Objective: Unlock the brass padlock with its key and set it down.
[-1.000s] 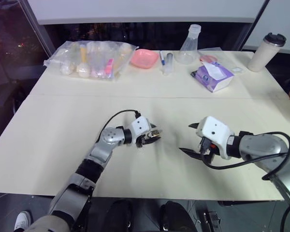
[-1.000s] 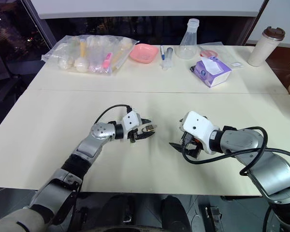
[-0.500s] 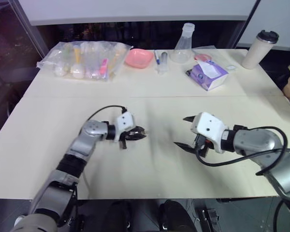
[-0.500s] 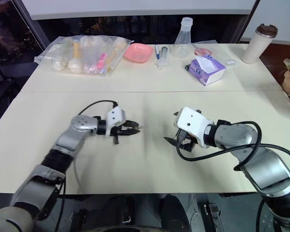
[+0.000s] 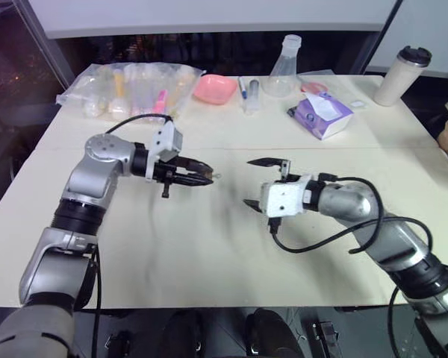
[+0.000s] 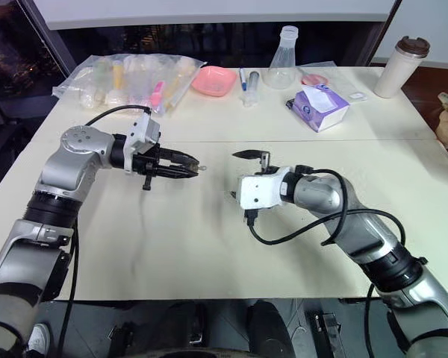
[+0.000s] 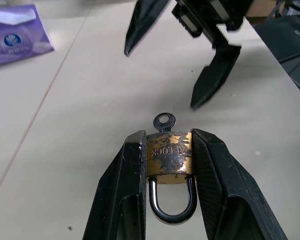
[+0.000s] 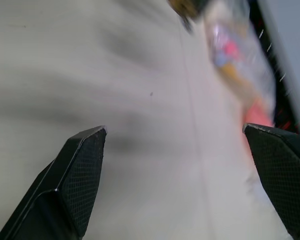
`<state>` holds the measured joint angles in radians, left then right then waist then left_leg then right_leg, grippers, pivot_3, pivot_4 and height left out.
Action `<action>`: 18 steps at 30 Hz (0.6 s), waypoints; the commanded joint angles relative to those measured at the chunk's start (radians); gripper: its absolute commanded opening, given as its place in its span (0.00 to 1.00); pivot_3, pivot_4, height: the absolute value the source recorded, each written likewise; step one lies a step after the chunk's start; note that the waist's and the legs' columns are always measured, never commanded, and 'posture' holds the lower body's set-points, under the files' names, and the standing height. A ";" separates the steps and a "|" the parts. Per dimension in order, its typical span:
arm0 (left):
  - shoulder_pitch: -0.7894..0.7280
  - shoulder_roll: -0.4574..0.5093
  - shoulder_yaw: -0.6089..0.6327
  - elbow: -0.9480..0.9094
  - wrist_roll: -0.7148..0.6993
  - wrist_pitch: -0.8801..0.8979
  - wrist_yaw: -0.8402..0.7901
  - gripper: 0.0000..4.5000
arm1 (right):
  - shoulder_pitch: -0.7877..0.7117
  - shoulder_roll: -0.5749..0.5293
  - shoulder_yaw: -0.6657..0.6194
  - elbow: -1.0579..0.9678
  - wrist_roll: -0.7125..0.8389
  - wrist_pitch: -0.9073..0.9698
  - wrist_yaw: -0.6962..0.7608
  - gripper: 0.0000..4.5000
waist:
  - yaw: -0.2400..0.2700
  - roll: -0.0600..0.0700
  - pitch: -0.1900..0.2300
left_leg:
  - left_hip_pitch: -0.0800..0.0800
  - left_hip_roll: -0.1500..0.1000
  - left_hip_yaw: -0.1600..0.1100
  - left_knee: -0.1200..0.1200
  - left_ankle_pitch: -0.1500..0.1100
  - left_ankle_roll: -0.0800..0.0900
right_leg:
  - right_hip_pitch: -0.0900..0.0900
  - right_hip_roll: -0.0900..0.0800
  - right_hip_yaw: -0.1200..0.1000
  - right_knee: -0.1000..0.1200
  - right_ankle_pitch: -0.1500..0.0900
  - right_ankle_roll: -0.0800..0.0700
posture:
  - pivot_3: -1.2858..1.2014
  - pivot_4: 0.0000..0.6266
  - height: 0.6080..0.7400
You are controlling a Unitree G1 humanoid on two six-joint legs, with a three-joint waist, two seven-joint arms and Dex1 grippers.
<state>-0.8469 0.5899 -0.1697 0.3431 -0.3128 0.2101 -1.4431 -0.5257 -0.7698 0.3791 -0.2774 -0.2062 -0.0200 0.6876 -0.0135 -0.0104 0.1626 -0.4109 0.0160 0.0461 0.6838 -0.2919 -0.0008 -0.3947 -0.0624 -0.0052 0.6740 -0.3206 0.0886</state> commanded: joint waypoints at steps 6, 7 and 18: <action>-0.046 -0.022 0.012 0.036 0.013 -0.039 -0.025 0.17 | -0.092 0.095 -0.010 0.072 -0.170 -0.218 -0.086 1.00 | 0.002 0.000 0.000 | 0.000 0.000 0.000 0.000 0.001 -0.001 | -0.001 0.000 0.000 0.002 0.000 0.000 | 0.52 0.24 0.81; -0.047 -0.024 0.012 0.038 0.014 -0.040 -0.026 0.17 | -0.095 0.104 -0.012 0.076 -0.176 -0.224 -0.085 1.00 | 0.003 0.000 0.000 | 0.000 0.000 0.001 0.001 0.001 -0.002 | -0.001 0.000 0.000 0.002 0.000 0.000 | 0.52 0.24 0.81; -0.049 -0.043 0.017 0.035 0.009 -0.032 -0.031 0.17 | -0.116 0.169 -0.017 0.130 -0.237 -0.275 -0.084 0.50 | 0.000 0.000 0.000 | 0.000 0.000 0.001 0.001 0.003 -0.005 | -0.003 0.000 0.000 0.007 0.000 0.000 | 0.52 0.24 0.81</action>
<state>-0.8746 0.5439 -0.1733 0.3994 -0.2930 0.1834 -1.4684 -0.6114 -0.6070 0.3855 -0.1367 -0.4391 -0.2774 0.6140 -0.0137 -0.0106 0.1627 -0.4109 0.0160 0.0474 0.6846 -0.2891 -0.0056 -0.3977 -0.0627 -0.0047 0.6810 -0.3206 0.0886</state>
